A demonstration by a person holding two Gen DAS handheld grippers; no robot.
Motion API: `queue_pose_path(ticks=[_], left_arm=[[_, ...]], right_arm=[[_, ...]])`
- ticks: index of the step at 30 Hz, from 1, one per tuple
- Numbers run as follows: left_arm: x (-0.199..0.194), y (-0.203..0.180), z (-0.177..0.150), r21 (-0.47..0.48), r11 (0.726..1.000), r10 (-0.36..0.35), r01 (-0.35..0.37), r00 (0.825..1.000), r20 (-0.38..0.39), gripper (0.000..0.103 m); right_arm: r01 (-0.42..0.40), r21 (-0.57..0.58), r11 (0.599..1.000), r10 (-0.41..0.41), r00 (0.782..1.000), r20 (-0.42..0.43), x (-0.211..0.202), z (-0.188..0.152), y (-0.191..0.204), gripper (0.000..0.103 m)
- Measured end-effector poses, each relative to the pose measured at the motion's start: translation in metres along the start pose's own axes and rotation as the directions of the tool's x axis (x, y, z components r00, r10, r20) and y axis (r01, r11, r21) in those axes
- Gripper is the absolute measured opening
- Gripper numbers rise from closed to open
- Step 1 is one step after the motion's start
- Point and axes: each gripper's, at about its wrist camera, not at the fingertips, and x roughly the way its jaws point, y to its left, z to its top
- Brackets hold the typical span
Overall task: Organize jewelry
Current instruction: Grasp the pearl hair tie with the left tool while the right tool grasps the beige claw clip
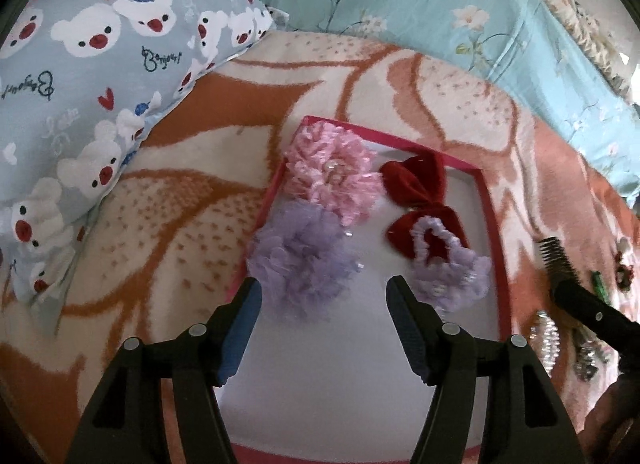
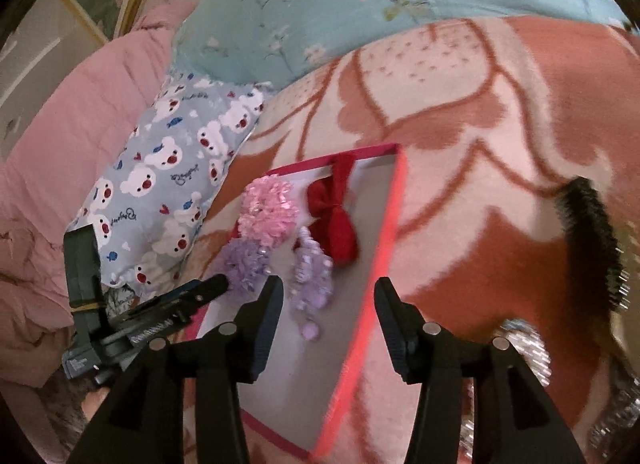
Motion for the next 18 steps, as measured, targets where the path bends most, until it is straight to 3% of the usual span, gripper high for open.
queue_pose_path(ticks=[18], left_arm=[[-0.04,-0.067,-0.021,0.102,0.989,-0.108,0.109,0.994,-0.012,0.065]], right_arm=[[0.138,0.12,0.983,-0.148,0.986,0.073,-0.095,-0.028,-0.08,0.05]])
